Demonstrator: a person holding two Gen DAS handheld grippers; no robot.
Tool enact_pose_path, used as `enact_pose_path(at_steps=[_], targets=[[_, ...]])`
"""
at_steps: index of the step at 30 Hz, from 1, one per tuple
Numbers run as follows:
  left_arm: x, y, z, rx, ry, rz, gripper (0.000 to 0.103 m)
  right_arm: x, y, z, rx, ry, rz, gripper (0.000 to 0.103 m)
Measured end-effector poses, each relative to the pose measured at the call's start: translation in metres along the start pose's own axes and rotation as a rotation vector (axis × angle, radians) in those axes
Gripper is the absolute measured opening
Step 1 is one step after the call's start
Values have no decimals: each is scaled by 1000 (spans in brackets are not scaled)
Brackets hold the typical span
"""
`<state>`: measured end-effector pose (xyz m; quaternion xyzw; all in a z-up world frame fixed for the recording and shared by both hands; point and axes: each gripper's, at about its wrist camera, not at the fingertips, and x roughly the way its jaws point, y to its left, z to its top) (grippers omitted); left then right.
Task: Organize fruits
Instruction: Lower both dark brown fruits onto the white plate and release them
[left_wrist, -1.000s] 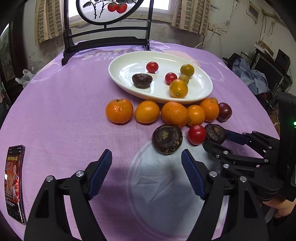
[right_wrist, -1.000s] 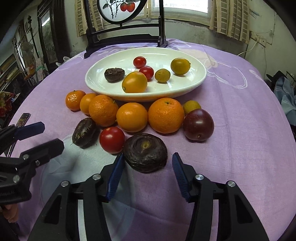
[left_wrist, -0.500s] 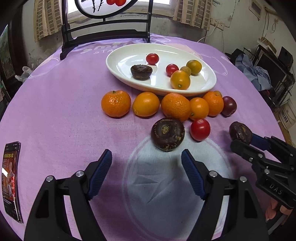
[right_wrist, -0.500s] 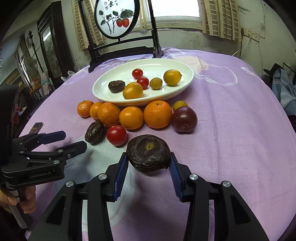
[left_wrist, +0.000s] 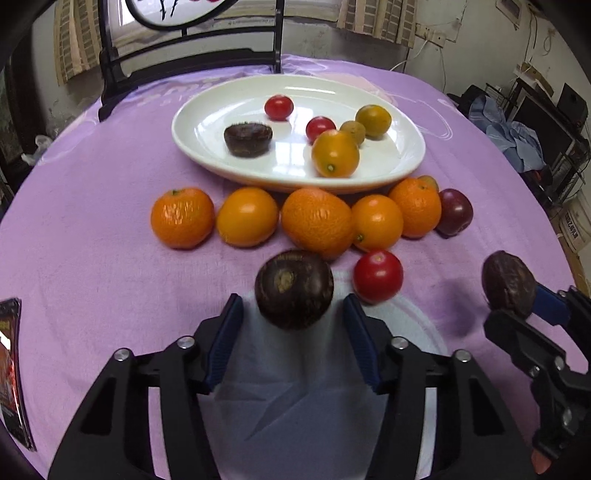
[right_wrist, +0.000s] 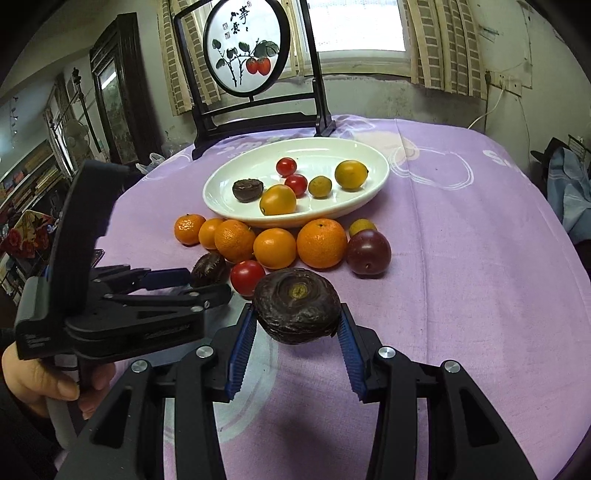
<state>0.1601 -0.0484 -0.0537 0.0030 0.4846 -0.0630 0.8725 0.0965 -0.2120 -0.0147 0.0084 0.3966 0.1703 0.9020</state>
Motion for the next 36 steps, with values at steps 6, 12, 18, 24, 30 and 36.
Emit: enact_pose_path(at_steps=[6, 12, 18, 24, 30, 36], targets=[[-9, -4, -1, 35, -25, -6, 40, 2, -5, -1, 10, 8, 6, 45], [-42, -6, -13, 102, -68, -18, 40, -2, -2, 0, 5, -17, 25, 45], [-79, 0, 19, 121, -151, -57, 40, -23, 5, 39, -33, -75, 16, 45], [-64, 9, 69, 94, -176, -39, 40, -6, 13, 88, -100, -115, -38, 45], [-6, 27, 106, 20, -96, -36, 40, 56, 1, 102, -89, -19, -61, 45], [30, 28, 133, 5, -69, -14, 40, 92, -11, 107, -69, 43, -71, 46]])
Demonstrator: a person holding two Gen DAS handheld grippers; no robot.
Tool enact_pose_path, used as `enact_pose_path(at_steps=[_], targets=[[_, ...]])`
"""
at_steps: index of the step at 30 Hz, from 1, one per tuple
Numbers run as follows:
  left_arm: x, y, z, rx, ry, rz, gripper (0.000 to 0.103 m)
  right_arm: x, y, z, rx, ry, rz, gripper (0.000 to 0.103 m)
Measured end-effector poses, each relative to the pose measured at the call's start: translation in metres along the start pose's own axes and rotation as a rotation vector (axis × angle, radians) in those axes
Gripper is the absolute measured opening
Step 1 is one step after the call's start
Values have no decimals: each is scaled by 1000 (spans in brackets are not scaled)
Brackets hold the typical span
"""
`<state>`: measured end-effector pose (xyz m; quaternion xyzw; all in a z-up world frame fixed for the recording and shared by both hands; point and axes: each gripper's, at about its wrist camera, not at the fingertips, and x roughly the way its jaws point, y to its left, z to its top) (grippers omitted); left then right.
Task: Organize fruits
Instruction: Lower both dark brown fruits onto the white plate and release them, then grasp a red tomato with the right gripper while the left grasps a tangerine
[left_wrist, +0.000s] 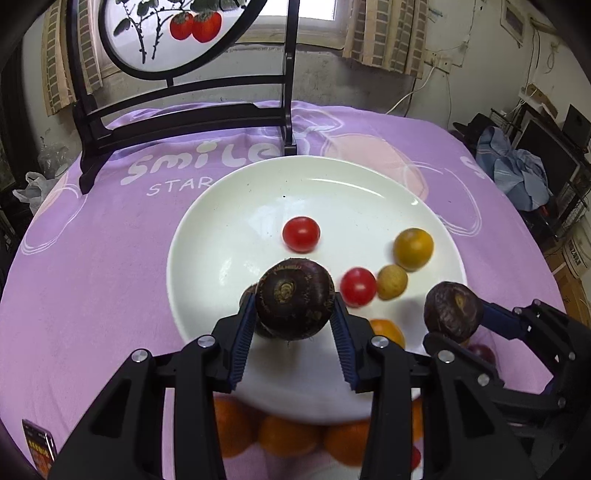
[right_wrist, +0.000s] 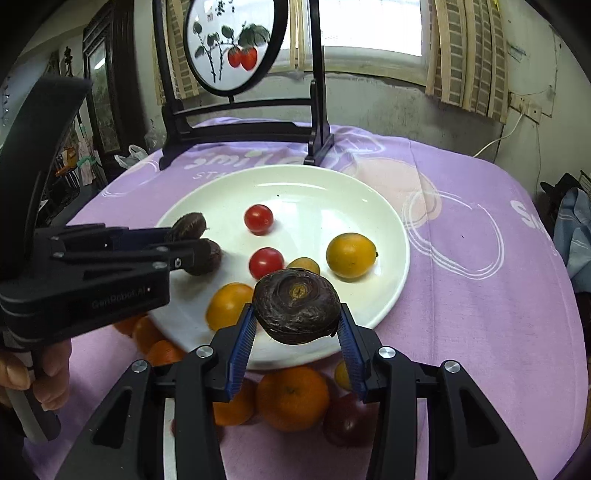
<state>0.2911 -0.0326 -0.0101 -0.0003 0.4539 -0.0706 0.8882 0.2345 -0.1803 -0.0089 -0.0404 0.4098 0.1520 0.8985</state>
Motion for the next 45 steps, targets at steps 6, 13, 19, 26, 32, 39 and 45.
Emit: enact_pose_path(at_steps=[6, 13, 19, 26, 32, 39, 45], targets=[[10, 0, 10, -34, -4, 19, 63, 9, -7, 5, 23, -4, -11, 57], [-42, -1, -11, -10, -68, 43, 74, -27, -1, -8, 12, -32, 9, 59], [-84, 8, -61, -42, -115, 69, 78, -55, 23, -49, -49, 8, 48, 59], [-97, 23, -115, -95, -95, 59, 78, -48, 53, -89, -66, 83, 63, 53], [-91, 39, -123, -83, -118, 82, 78, -32, 67, -93, -64, 123, 36, 49], [-86, 56, -122, -115, -125, 67, 78, -13, 77, -76, -62, 112, -8, 40], [-81, 52, -123, -119, -96, 14, 78, -16, 71, -76, -22, 99, 6, 29]])
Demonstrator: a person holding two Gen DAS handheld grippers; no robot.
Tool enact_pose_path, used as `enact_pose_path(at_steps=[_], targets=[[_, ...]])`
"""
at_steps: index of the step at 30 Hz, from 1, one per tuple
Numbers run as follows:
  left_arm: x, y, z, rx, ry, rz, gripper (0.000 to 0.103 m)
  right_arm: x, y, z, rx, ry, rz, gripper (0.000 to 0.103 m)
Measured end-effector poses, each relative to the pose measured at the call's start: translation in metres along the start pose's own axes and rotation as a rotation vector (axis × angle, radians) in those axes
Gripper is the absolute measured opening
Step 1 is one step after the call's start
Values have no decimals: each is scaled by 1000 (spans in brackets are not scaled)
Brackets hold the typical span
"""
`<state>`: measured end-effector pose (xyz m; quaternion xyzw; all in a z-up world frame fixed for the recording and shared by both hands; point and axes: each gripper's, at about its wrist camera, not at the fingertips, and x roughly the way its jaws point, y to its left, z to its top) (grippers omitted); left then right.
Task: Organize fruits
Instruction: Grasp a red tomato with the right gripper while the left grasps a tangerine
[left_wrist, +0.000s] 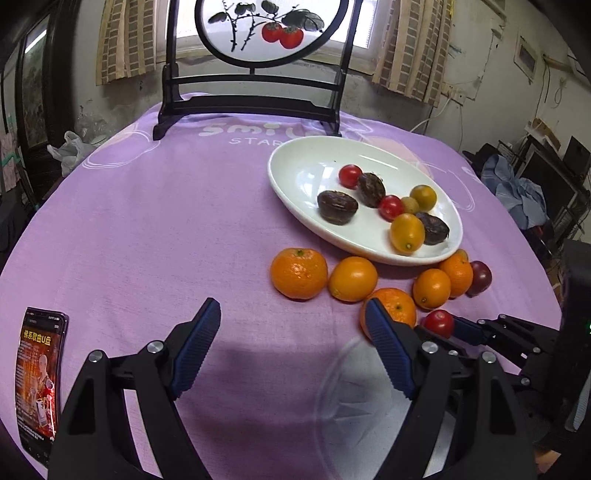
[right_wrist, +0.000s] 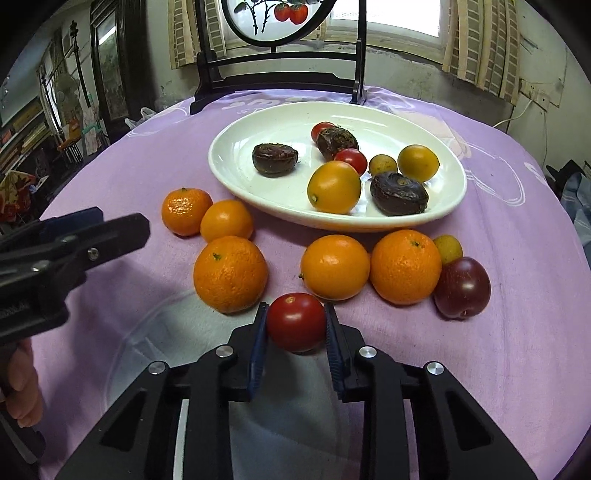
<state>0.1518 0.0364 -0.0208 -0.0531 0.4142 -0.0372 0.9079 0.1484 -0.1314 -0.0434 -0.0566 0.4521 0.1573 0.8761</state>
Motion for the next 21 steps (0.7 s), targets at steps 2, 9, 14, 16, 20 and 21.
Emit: enact_pose_path(at_steps=[2, 9, 14, 16, 20, 21], targets=[[1, -5, -2, 16, 2, -5, 78, -7, -2, -5, -5, -8, 3, 29], [13, -33, -15, 47, 80, -64, 78, -40, -32, -31, 41, -54, 1, 29], [23, -55, -19, 84, 110, -72, 74, -47, -51, -38, 86, -76, 29, 29], [33, -62, -17, 104, 132, -52, 60, -50, -56, -38, 99, -92, 50, 29], [48, -71, -11, 104, 166, -30, 58, -55, -62, -38, 114, -117, 71, 29], [49, -74, -10, 106, 167, -24, 58, -56, -64, -39, 118, -118, 75, 29]])
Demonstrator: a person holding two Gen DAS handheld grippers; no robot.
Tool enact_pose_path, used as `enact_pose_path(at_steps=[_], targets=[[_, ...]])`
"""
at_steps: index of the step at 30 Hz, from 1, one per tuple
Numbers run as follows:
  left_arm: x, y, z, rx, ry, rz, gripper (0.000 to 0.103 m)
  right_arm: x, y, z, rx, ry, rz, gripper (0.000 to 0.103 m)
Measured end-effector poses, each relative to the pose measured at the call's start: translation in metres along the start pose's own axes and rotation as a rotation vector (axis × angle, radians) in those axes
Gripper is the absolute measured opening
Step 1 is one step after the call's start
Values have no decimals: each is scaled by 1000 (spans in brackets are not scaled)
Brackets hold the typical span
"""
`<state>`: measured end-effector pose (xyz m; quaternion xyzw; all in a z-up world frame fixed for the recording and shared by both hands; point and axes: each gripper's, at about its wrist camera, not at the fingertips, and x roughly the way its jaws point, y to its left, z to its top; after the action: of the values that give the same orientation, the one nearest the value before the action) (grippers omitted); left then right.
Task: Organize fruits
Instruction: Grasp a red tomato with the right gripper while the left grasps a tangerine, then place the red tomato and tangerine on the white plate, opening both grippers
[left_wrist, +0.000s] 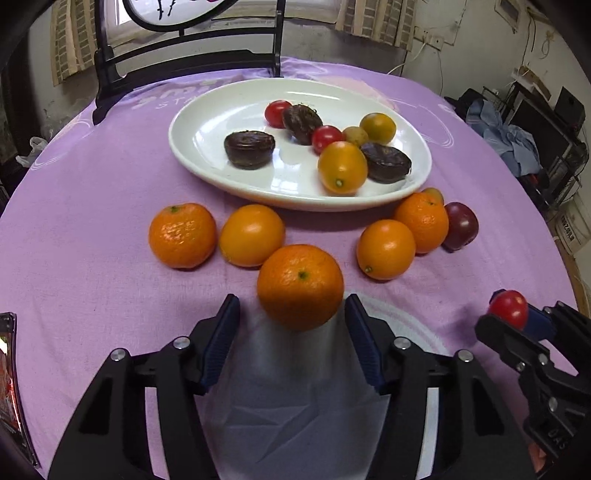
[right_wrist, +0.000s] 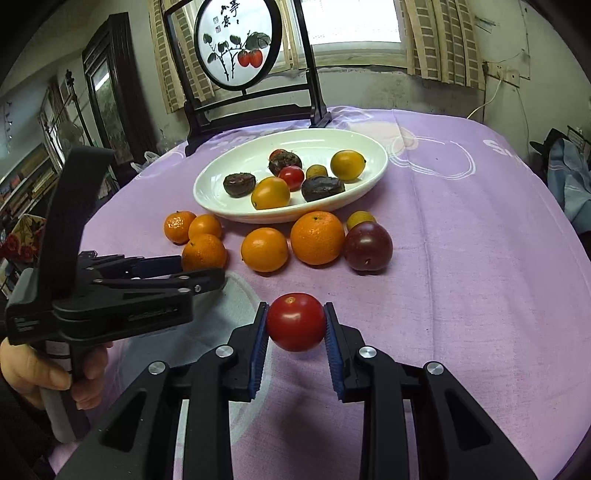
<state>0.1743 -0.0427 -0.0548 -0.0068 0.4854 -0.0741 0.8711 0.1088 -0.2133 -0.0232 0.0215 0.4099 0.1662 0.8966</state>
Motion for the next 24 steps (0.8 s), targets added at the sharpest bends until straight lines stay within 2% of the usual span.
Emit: enact_pose_path(at_steps=[1, 3, 7, 13, 17, 19, 24], targets=[[1, -2, 1, 1, 0, 5, 57, 0, -1, 0, 3, 1, 1, 29], [2, -5, 3, 13, -1, 21, 43, -1, -2, 0, 4, 2, 1, 30], [-6, -3, -1, 8, 13, -11, 43, -4, -1, -1, -4, -10, 8, 29], [-49, -4, -5, 64, -50, -54, 43, -12, 4, 2, -5, -33, 18, 29], [-78, -5, 14, 99, -119, -65, 43, -23, 18, 18, -49, -64, 39, 29], [-83, -3, 32, 99, -146, -53, 43, -26, 25, 34, -94, -87, 17, 29], [-68, 12, 73, 38, -162, -46, 43, -14, 27, 80, -137, -135, -26, 29]])
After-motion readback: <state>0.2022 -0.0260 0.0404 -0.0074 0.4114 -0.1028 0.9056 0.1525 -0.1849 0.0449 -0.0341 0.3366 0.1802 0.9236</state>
